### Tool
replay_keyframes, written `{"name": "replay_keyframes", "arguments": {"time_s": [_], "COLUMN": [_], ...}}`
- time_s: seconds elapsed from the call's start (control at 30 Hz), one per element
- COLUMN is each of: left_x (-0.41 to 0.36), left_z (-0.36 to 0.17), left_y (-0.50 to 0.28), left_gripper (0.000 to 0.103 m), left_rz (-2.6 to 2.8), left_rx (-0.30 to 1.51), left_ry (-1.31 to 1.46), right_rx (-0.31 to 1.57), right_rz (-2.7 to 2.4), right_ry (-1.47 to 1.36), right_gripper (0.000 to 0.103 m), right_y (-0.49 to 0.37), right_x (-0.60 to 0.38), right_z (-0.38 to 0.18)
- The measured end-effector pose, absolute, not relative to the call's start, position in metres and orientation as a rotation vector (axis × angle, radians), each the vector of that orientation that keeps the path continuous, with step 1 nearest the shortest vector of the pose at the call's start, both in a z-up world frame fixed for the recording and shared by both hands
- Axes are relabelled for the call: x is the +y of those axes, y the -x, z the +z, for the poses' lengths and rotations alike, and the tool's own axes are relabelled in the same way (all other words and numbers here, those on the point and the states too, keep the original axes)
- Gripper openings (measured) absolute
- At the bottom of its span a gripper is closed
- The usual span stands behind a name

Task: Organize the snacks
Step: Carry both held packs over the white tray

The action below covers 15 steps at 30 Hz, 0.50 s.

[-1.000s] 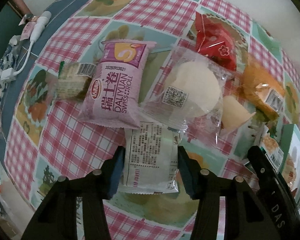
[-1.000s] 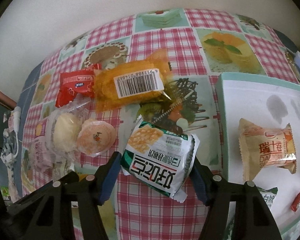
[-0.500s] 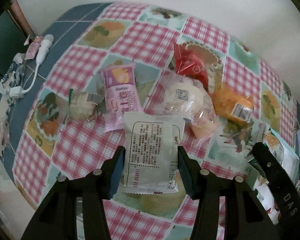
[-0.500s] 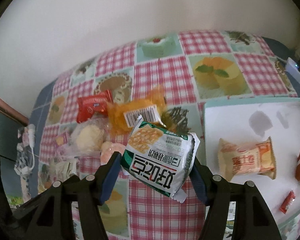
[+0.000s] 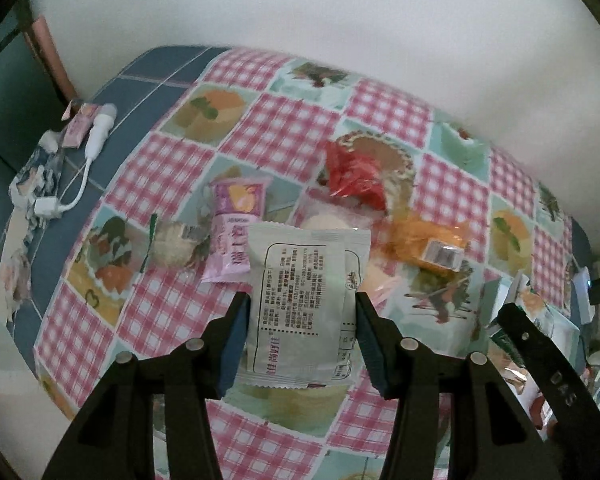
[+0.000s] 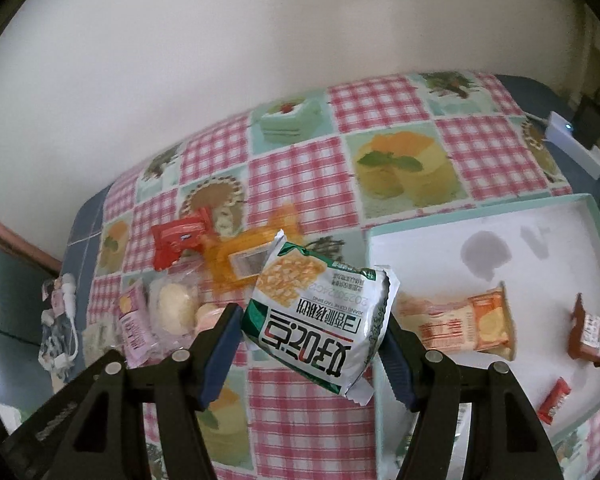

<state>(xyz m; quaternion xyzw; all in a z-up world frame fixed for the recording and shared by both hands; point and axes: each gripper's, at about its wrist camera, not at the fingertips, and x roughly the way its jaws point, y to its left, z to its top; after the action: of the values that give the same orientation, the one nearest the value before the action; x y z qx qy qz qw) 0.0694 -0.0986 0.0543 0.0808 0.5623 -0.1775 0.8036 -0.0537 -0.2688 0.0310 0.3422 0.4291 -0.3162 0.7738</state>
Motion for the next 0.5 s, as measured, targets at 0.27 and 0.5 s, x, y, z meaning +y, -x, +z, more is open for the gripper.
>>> {"name": "replay_keyframes", "arguments": {"time_s": [0.27,0.5], "left_x": [-0.124,-0.16], "left_z": [0.06,0.067], "left_y": [-0.049,-0.017], "left_gripper": [0.053,0.053], "left_rz": [-0.432,-0.504], "left_rx": [1.181,1.142], "left_ry": [-0.224,-0.288], "right_rx": [0.888,0.819], "right_rz": [-0.818,-0.923], "right_ry": [-0.803,-0.866], "right_gripper": [0.068,0.068], "right_y": [0.096,0.143], "right_x": [-0.307,-0.341], "right_z": [0.039,0.05]}}
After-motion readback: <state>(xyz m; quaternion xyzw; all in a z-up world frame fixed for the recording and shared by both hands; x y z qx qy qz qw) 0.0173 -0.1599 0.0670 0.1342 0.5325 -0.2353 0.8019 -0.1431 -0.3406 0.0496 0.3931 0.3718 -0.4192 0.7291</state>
